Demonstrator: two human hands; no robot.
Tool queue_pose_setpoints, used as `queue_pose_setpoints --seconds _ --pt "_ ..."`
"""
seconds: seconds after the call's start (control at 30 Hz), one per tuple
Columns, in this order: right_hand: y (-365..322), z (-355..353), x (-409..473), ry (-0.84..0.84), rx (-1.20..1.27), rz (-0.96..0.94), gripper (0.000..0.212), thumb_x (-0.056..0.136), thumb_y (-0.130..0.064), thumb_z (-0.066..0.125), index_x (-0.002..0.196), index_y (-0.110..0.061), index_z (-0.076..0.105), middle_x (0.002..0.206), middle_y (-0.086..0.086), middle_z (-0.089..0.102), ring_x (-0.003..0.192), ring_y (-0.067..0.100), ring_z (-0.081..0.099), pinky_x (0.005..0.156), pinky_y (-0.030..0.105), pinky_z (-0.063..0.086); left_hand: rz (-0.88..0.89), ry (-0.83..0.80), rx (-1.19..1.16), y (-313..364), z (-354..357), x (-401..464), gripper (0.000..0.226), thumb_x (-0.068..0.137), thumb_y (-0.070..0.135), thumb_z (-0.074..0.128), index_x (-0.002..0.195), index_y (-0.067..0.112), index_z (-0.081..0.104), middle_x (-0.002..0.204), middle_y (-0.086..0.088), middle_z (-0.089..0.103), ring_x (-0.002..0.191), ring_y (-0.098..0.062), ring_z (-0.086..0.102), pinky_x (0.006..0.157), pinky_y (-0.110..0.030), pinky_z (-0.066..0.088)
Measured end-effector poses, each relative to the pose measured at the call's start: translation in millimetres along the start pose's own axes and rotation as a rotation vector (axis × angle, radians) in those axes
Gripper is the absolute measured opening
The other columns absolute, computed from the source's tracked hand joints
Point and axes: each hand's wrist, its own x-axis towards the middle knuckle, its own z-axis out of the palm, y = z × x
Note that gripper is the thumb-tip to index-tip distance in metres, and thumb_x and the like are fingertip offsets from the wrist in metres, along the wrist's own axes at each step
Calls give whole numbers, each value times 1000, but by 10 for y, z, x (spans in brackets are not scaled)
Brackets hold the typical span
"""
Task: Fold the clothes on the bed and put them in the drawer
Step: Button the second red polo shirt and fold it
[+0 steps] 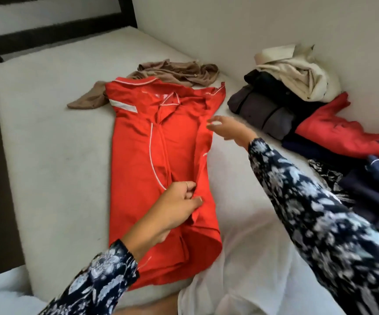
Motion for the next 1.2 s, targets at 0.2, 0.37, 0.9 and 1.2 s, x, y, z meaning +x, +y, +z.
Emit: queue_pose_setpoints --seconds 0.2,0.37,0.9,1.2 --pt "91 221 1090 24 -99 22 47 98 -28 48 141 -9 46 146 9 45 132 25 45 111 31 33 47 -49 -5 -37 -212 0 16 90 9 60 86 25 58 92 6 73 87 -1 62 89 -25 51" --pt "233 341 1788 128 -251 118 45 89 -28 49 128 -8 56 131 17 58 118 33 55 105 40 41 -51 -99 -58 -234 -400 53 47 77 32 58 120 13 60 103 -2 69 96 -9 62 92 -33 51" --pt "-1681 1123 2077 301 -65 -336 43 88 -4 41 129 -11 50 108 -1 52 98 10 49 77 5 34 -102 -178 -336 -579 -914 -270 37 82 21 62 119 22 61 110 -11 71 104 -20 66 94 -30 50" --pt "-1314 2551 1628 -203 -650 -353 56 92 -58 41 141 -32 42 156 15 19 143 36 21 114 55 19 -395 -74 52 -1490 -1092 -513 50 54 54 52 101 36 57 80 9 56 70 1 56 80 -21 48"
